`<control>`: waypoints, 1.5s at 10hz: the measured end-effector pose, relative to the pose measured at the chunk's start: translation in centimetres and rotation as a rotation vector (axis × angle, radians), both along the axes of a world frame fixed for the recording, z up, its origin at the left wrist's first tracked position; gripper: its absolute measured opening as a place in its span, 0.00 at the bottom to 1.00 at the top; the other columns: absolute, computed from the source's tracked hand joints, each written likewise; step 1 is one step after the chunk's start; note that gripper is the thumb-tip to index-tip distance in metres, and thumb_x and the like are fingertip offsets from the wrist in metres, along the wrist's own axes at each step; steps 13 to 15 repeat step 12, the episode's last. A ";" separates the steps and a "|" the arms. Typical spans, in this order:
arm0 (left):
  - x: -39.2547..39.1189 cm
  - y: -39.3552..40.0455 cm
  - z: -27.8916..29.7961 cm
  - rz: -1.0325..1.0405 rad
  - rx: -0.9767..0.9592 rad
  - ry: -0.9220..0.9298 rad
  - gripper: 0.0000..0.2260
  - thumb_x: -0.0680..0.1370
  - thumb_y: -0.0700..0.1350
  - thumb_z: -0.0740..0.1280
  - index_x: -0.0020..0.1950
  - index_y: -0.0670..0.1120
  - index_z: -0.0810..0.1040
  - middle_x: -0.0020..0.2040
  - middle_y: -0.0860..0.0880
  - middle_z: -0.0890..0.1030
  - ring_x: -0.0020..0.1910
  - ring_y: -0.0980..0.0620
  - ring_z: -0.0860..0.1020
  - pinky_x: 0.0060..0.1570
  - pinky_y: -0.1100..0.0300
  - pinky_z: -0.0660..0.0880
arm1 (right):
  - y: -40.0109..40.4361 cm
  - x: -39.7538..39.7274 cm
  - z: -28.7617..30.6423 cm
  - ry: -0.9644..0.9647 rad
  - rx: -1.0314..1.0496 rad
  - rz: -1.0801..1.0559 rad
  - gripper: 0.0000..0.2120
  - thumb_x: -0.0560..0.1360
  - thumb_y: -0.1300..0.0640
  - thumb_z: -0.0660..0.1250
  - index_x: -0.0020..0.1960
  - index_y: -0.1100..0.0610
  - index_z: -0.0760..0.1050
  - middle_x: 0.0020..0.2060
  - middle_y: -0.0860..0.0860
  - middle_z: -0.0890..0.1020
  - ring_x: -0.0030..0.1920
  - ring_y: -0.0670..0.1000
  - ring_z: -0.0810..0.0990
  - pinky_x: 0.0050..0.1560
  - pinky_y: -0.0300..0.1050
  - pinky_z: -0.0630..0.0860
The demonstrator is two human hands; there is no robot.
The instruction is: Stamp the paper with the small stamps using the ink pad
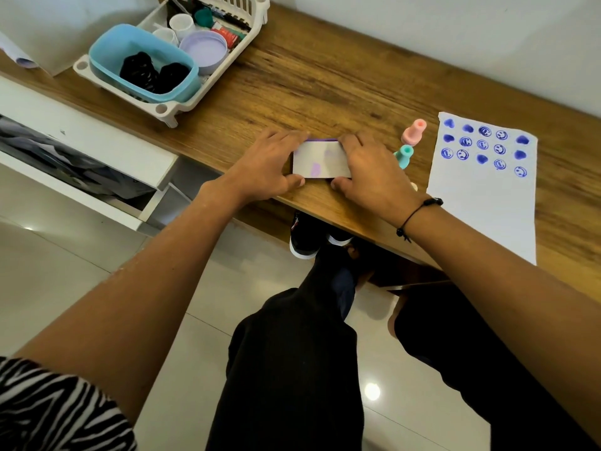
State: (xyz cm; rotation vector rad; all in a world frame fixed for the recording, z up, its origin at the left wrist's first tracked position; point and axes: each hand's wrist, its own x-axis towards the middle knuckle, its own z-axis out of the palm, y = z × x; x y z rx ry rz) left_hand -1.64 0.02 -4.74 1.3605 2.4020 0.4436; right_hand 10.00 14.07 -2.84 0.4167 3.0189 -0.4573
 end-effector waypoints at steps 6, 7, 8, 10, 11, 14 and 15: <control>0.5 0.1 0.2 -0.019 0.018 0.055 0.33 0.73 0.46 0.68 0.73 0.42 0.58 0.74 0.43 0.64 0.72 0.45 0.60 0.69 0.58 0.52 | 1.9 -1.7 0.8 -0.168 0.060 0.125 0.31 0.69 0.52 0.72 0.66 0.62 0.65 0.62 0.61 0.72 0.62 0.60 0.69 0.59 0.49 0.67; 0.4 0.1 0.0 -0.031 0.028 0.079 0.32 0.72 0.45 0.68 0.73 0.41 0.59 0.73 0.42 0.64 0.72 0.45 0.61 0.68 0.60 0.51 | 2.2 -2.0 0.8 -0.195 0.072 0.142 0.32 0.67 0.51 0.72 0.66 0.62 0.66 0.62 0.61 0.71 0.62 0.60 0.68 0.59 0.49 0.67; 0.5 0.2 0.2 -0.031 0.031 0.076 0.32 0.72 0.45 0.68 0.73 0.40 0.59 0.73 0.42 0.64 0.72 0.45 0.61 0.69 0.59 0.50 | 2.1 -2.0 0.9 -0.195 0.088 0.141 0.34 0.67 0.50 0.73 0.67 0.61 0.64 0.63 0.61 0.70 0.63 0.61 0.67 0.61 0.50 0.67; 0.4 0.0 0.2 -0.029 0.012 0.026 0.35 0.72 0.46 0.69 0.74 0.41 0.56 0.75 0.42 0.61 0.74 0.46 0.57 0.71 0.57 0.48 | 1.9 -1.6 1.4 -0.196 0.051 0.132 0.38 0.67 0.48 0.73 0.70 0.59 0.60 0.66 0.61 0.68 0.66 0.61 0.65 0.64 0.51 0.66; 0.5 0.0 0.7 -0.039 0.039 0.052 0.36 0.72 0.49 0.68 0.74 0.41 0.55 0.76 0.42 0.57 0.75 0.45 0.54 0.72 0.55 0.48 | 1.9 -1.2 2.4 -0.163 0.040 0.101 0.36 0.69 0.45 0.70 0.70 0.60 0.61 0.67 0.60 0.68 0.67 0.60 0.65 0.64 0.52 0.66; 0.8 0.3 2.6 -0.021 -0.022 0.126 0.37 0.73 0.54 0.65 0.75 0.41 0.53 0.77 0.43 0.52 0.76 0.44 0.49 0.73 0.51 0.47 | 2.3 -0.3 4.3 -0.139 0.052 0.031 0.30 0.73 0.45 0.64 0.68 0.61 0.64 0.66 0.62 0.69 0.66 0.61 0.67 0.63 0.52 0.67; 0.8 0.3 2.6 -0.021 -0.022 0.126 0.37 0.73 0.54 0.65 0.75 0.41 0.53 0.77 0.43 0.52 0.76 0.44 0.49 0.73 0.51 0.47 | 2.3 -0.3 4.3 -0.139 0.052 0.031 0.30 0.73 0.45 0.64 0.68 0.61 0.64 0.66 0.62 0.69 0.66 0.61 0.67 0.63 0.52 0.67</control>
